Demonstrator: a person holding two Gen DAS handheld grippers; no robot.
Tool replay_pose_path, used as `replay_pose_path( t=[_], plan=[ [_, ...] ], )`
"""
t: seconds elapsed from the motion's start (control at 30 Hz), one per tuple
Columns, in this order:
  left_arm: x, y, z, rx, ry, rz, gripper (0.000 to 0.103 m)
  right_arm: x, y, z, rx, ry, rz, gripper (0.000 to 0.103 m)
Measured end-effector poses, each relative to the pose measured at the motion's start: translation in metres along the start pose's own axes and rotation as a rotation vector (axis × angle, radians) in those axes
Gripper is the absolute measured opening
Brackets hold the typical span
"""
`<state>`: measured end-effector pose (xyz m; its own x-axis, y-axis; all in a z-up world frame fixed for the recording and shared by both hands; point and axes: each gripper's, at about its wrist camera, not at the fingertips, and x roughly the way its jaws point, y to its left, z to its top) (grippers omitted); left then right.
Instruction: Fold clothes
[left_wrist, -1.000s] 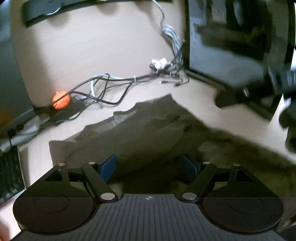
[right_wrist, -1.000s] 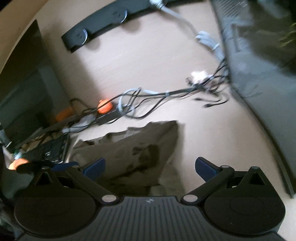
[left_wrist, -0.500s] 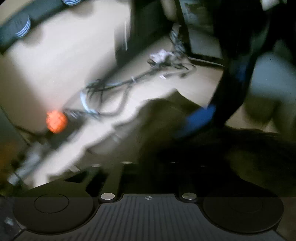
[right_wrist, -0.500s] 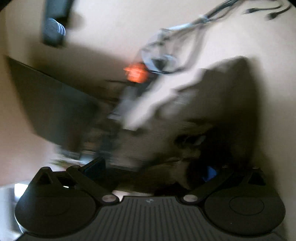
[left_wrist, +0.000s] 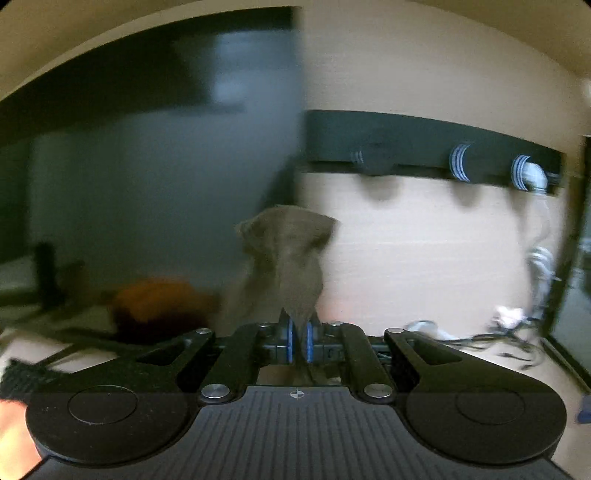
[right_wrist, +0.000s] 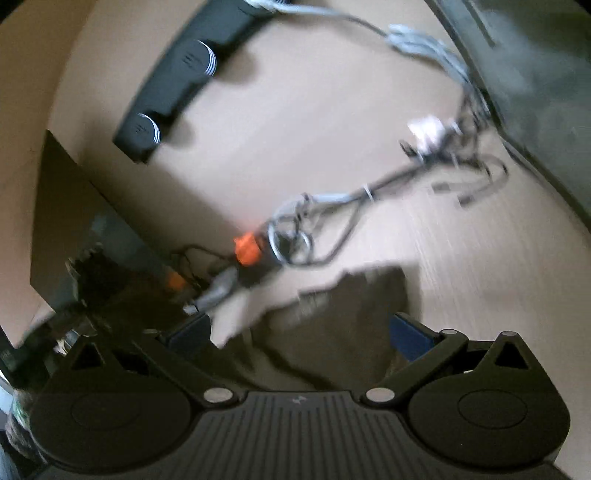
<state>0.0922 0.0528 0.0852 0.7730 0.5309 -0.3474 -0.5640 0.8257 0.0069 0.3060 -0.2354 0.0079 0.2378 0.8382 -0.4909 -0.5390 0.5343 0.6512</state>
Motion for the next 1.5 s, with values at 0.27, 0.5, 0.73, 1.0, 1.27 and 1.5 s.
replay_pose_path(
  t=[0.27,0.5,0.73,1.0,1.27,1.5],
  plan=[
    [0.007,-0.116,-0.069,0.261,0.162,-0.466,0.082,-0.022,0.018,0.010,-0.098,-0.069,-0.079,0.103],
    [0.009,-0.100,-0.116,0.233,0.337,-0.466,0.093,0.002,0.035,0.008,-0.248,-0.042,-0.059,0.103],
    [0.049,-0.077,-0.145,0.132,0.549,-0.474,0.094,0.099,0.052,-0.012,-0.284,0.204,0.108,0.103],
    [0.050,-0.070,-0.151,0.075,0.554,-0.504,0.095,0.127,0.043,-0.039,-0.362,0.261,-0.007,0.103],
    [0.048,-0.112,-0.106,0.277,0.405,-0.429,0.083,0.082,0.022,0.009,-0.203,0.138,-0.018,0.101],
    [0.089,-0.169,-0.124,0.465,0.413,-0.431,0.074,0.043,-0.004,0.023,-0.185,0.062,-0.041,0.072]
  ],
)
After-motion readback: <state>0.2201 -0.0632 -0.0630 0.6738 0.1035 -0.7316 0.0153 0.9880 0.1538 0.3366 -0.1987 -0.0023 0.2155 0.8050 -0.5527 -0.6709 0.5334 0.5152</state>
